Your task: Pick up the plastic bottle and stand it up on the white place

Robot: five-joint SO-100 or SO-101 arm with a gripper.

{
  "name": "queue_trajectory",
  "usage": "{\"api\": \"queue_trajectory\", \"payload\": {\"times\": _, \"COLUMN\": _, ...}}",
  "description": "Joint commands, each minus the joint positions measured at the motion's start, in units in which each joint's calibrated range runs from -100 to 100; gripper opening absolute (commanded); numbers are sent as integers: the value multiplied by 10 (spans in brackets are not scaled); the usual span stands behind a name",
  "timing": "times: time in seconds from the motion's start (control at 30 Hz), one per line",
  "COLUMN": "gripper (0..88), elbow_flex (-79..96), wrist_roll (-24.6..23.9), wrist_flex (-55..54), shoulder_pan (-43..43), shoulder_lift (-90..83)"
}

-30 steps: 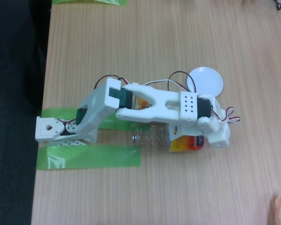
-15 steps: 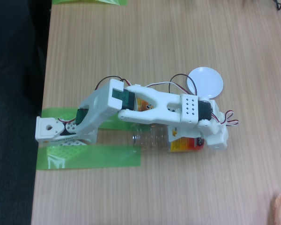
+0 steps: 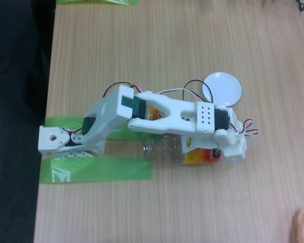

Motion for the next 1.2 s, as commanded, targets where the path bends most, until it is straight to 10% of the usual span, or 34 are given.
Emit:
{"api": "queue_trajectory", "payload": {"times": 0.0, "gripper": 288, "elbow_flex": -18, "wrist_roll": 0, "wrist_flex": 1, "shoulder_pan": -2, "shoulder_lift": -4}}
{"api": "queue_trajectory", "payload": {"times": 1.17, "gripper": 161, "elbow_flex": -27, "wrist_roll": -1, "wrist_flex": -8, "shoulder_pan": -2, "shoulder_lift": -9}}
